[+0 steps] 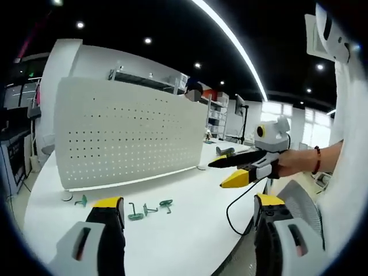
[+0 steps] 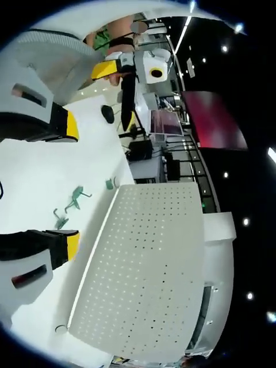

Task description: Insert the hook assembly into the mounting plate slot until the hook locks in place.

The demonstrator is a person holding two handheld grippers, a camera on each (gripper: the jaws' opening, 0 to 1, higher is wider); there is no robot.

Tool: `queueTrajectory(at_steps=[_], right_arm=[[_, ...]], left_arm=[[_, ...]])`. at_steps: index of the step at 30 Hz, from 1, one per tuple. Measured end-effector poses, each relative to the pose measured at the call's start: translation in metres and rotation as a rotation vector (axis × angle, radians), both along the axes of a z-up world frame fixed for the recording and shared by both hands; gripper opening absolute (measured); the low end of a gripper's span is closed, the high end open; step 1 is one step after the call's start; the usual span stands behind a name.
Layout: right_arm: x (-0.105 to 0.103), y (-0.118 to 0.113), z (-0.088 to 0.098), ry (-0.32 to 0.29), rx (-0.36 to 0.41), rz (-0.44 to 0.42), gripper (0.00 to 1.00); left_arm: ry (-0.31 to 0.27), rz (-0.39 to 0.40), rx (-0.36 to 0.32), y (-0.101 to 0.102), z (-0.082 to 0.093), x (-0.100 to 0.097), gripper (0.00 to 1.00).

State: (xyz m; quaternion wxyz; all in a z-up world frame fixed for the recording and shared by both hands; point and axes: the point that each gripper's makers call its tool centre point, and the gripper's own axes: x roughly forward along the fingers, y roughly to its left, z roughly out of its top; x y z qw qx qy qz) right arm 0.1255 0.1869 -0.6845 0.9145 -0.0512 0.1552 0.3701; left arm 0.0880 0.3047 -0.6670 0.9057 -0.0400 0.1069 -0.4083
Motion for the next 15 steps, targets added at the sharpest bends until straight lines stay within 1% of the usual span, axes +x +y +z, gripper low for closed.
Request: queueTrajectory(at_steps=[3, 5, 9, 15], right_arm=[[0.002, -0.004, -0.003, -0.003, -0.007, 0.015, 0.61], [0.005, -0.007, -0.007, 0.007, 0.001, 0.015, 0.60], [0.008, -0.012, -0.020, 0.048, -0.025, 0.034, 0.57], [0.014, -0.015, -0.027, 0.055, -0.039, 0.070, 0.55]], left_arm=[[-0.014, -0.007, -0.013, -0.010, 0.005, -0.005, 0.96], [-0.005, -0.006, -0.006, -0.013, 0.003, -0.006, 0.96], [-0.002, 0.017, 0.004, -0.014, 0.004, -0.007, 0.96], [0.008, 0.040, 0.023, -0.019, 0.004, -0.008, 0.96]])
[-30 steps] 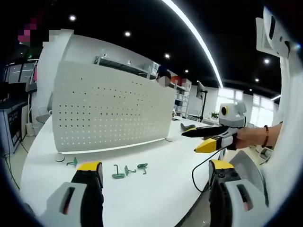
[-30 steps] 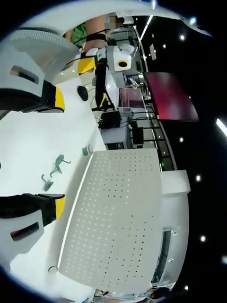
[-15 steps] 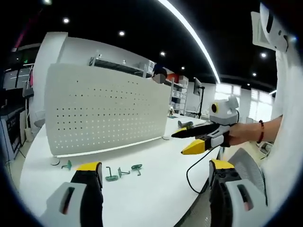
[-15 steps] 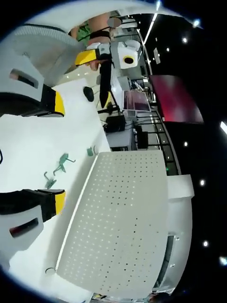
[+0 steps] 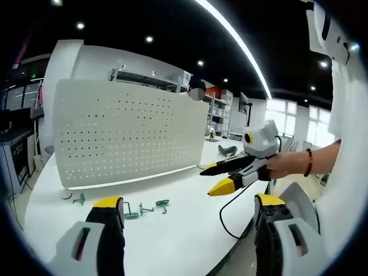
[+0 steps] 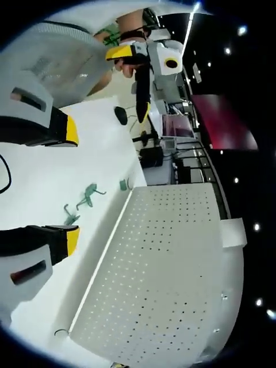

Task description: Insert the hook assembly into the mounting plate slot until the hook locks in place.

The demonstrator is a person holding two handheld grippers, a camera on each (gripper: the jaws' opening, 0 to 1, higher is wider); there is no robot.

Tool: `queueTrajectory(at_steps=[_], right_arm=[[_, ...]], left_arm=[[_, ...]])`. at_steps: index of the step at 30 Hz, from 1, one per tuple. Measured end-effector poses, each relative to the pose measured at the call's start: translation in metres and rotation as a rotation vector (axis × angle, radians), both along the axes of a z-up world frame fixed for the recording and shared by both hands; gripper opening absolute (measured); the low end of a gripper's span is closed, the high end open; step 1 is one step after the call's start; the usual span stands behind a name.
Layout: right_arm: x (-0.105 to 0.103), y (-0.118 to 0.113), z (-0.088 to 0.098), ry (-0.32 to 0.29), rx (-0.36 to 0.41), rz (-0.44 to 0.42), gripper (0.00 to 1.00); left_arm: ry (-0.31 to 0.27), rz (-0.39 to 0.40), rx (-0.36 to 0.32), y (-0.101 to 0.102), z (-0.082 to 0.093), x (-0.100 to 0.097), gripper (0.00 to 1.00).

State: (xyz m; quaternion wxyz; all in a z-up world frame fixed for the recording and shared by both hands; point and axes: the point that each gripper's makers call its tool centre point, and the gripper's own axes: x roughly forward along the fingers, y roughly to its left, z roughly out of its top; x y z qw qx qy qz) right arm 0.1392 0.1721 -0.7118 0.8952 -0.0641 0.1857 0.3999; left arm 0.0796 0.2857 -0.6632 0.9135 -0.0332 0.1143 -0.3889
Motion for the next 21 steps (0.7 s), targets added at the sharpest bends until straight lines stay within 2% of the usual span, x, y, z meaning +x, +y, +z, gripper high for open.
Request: queueTrajectory(at_steps=[2, 10, 16, 21], right_arm=[[0.002, 0.000, -0.003, 0.025, 0.000, 0.009, 0.54], [0.012, 0.001, -0.013, 0.033, -0.035, 0.048, 0.49], [0.018, 0.001, -0.025, 0.068, -0.075, 0.067, 0.44], [0.026, 0.002, -0.031, 0.073, -0.088, 0.078, 0.44]], left_arm=[[0.003, 0.005, -0.003, -0.001, 0.000, -0.001, 0.96], [0.006, 0.040, 0.004, -0.001, 0.003, -0.002, 0.97], [0.006, 0.060, 0.005, 0.000, 0.005, -0.001, 0.97], [0.012, 0.065, 0.013, -0.002, 0.004, -0.001, 0.97]])
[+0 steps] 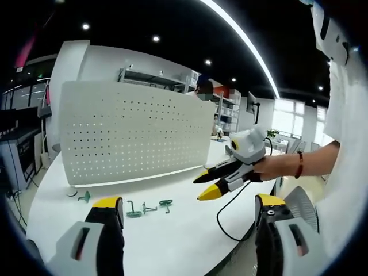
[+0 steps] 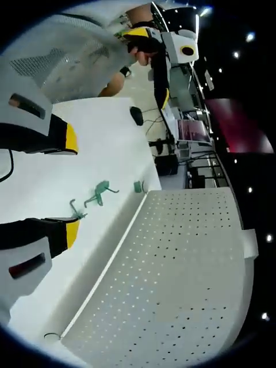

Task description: Insert the hook assembly into the mounting plate slot until the hook locks in place.

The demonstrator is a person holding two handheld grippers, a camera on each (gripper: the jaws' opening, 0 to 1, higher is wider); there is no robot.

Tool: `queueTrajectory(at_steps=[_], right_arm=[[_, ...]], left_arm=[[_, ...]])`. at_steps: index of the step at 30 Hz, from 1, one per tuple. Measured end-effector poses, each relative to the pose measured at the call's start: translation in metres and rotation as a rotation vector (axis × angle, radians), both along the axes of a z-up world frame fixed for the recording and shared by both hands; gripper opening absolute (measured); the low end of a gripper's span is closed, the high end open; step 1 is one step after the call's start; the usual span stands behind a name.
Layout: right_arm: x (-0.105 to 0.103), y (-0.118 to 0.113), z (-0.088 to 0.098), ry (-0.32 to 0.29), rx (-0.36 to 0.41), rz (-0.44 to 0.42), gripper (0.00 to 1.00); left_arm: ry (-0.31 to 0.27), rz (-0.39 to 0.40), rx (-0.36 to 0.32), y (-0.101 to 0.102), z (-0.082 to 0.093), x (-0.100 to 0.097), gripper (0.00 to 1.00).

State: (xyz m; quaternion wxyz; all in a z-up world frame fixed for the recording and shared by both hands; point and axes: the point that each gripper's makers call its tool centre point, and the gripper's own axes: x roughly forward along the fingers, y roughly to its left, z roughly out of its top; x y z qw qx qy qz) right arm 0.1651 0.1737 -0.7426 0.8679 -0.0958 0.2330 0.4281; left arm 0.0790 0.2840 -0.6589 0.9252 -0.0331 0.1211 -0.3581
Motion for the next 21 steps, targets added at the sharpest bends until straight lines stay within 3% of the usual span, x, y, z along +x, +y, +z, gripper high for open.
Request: queueTrajectory(at_steps=[17, 21], right_arm=[[0.009, -0.002, -0.026, 0.040, -0.035, 0.016, 0.37], [0.013, -0.002, -0.031, 0.052, -0.045, 0.027, 0.32]], left_arm=[[0.014, 0.003, 0.018, -0.003, -0.003, 0.002, 0.97], [0.018, 0.003, 0.019, -0.004, -0.005, 0.002, 0.97]])
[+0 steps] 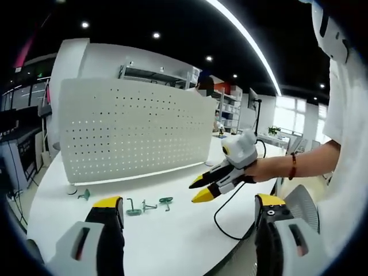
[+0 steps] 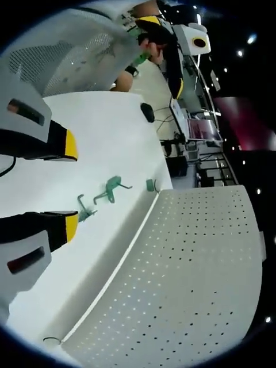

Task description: Insert the hook assembly into the mounting plate slot until the hook locks in place.

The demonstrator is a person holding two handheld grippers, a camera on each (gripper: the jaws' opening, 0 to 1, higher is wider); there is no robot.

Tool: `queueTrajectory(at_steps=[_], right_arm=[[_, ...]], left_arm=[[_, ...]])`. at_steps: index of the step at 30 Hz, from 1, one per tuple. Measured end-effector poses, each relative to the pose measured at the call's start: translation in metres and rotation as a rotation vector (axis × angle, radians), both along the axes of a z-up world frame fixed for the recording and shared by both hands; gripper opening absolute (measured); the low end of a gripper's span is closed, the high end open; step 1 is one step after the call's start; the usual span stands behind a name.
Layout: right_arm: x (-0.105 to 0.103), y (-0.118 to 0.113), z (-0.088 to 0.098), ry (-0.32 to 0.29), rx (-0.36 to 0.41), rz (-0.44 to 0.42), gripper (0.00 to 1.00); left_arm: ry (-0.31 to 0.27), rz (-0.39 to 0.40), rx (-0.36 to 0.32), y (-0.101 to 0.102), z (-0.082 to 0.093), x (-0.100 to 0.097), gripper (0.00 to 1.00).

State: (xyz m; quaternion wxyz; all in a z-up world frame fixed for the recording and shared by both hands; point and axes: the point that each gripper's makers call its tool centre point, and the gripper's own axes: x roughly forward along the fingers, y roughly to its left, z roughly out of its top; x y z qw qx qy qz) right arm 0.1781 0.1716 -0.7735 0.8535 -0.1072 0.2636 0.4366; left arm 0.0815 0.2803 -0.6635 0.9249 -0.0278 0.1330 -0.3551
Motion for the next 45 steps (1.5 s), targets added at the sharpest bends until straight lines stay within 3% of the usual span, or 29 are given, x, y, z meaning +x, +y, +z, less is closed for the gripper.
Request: queueTrajectory(at_steps=[13, 24, 34, 45], right_arm=[[0.010, 0.003, -0.014, -0.008, -0.078, 0.036, 0.30], [0.023, 0.005, -0.026, -0.005, -0.087, 0.052, 0.23], [0.037, 0.006, -0.041, -0.008, -0.103, 0.047, 0.28], [0.054, 0.007, -0.052, -0.014, -0.140, 0.057, 0.25]], left_arm=[[0.006, -0.004, -0.001, 0.001, -0.002, 0.002, 0.96], [0.028, 0.002, -0.017, 0.000, -0.007, -0.001, 0.96], [0.029, 0.004, -0.017, -0.002, -0.007, 0.003, 0.96], [0.027, 0.009, -0.027, -0.001, -0.005, 0.005, 0.95]])
